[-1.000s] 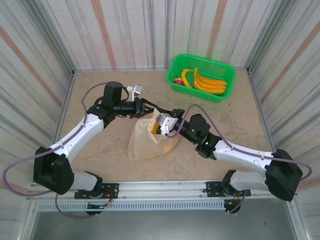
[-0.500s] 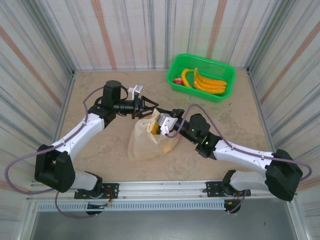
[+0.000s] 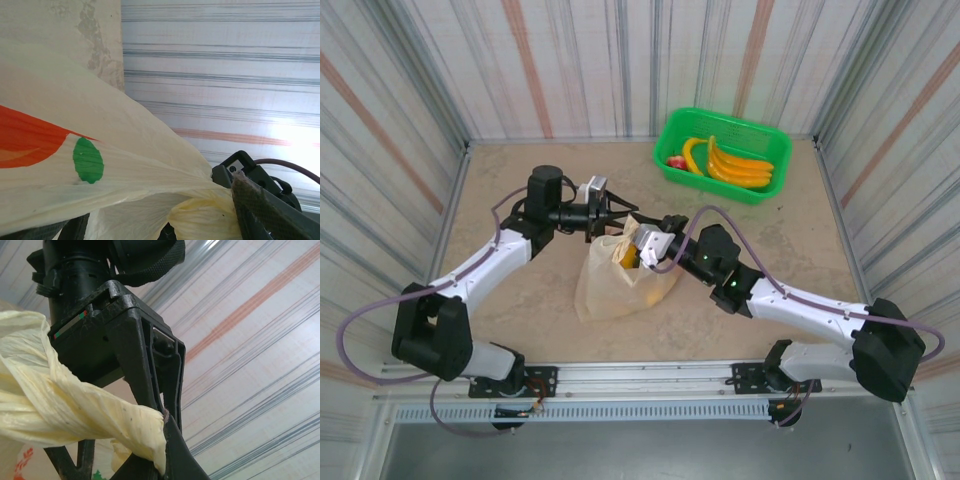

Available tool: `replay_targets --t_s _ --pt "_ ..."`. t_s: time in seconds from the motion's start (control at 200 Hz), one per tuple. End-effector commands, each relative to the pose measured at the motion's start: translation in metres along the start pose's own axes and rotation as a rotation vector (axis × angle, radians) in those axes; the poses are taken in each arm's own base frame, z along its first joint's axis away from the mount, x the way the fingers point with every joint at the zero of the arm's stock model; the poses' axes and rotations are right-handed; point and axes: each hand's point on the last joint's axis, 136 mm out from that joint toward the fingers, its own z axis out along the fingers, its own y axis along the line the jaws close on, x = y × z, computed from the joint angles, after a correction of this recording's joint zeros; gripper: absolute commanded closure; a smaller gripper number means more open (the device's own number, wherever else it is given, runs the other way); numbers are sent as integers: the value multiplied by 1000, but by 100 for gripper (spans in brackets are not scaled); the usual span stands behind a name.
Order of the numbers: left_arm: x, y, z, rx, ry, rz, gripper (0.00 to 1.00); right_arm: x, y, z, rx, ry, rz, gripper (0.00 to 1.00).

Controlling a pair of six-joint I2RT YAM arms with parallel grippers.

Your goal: Place the fake fruits into the plastic bag and tie a complex knot

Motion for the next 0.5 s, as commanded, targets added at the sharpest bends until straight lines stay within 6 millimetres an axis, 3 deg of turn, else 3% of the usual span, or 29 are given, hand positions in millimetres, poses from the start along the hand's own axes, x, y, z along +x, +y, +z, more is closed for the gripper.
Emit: replay_targets --t_s 0.0,0.195,0.491 --pt "10 -24 1 88 65 22 21 -12 -7 6 4 -31 16 100" --pt "5 -38 2 126 61 24 22 -12 -3 8 -9 -27 11 100" --pt "8 -43 1 150 79 33 47 -9 1 10 -11 -11 -1 100"
